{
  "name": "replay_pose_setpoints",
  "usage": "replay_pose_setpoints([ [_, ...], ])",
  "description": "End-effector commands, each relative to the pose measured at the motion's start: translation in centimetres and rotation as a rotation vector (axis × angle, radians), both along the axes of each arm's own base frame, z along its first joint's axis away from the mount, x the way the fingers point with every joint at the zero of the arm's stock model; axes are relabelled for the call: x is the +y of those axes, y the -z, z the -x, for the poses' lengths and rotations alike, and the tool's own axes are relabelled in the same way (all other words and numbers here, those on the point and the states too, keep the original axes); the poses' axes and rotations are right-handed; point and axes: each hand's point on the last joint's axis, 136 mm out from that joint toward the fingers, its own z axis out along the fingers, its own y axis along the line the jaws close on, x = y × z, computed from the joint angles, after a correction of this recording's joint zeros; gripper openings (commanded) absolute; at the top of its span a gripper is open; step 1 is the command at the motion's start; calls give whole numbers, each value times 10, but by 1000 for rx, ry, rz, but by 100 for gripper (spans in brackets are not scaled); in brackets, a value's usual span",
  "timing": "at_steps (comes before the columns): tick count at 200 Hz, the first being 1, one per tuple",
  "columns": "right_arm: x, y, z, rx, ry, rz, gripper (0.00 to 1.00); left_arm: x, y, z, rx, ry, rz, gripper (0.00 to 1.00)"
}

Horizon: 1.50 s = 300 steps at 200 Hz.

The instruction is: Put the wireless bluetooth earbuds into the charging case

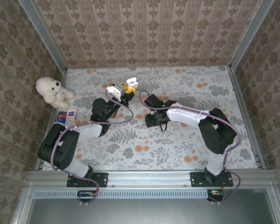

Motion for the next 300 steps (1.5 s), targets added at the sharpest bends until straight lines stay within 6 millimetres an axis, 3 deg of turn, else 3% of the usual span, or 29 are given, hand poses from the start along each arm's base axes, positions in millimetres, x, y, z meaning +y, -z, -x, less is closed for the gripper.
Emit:
replay_pose_setpoints([
  [1,5,4,-11,-9,-56,17,52,9,-31,11,-91,-23,56,0],
  [64,-14,24,-11,29,-45,67,52,14,-41,19,-110,-14,70,0],
  [145,-14,41,0,75,-44,51,51,10,-43,20,-100,12,81,0],
  [214,-12,48,5,94,-58,72,43,10,-43,19,-93,13,87,0],
  [300,-19,41,11,68,-61,115,44,9,-44,19,-93,19,89,0],
])
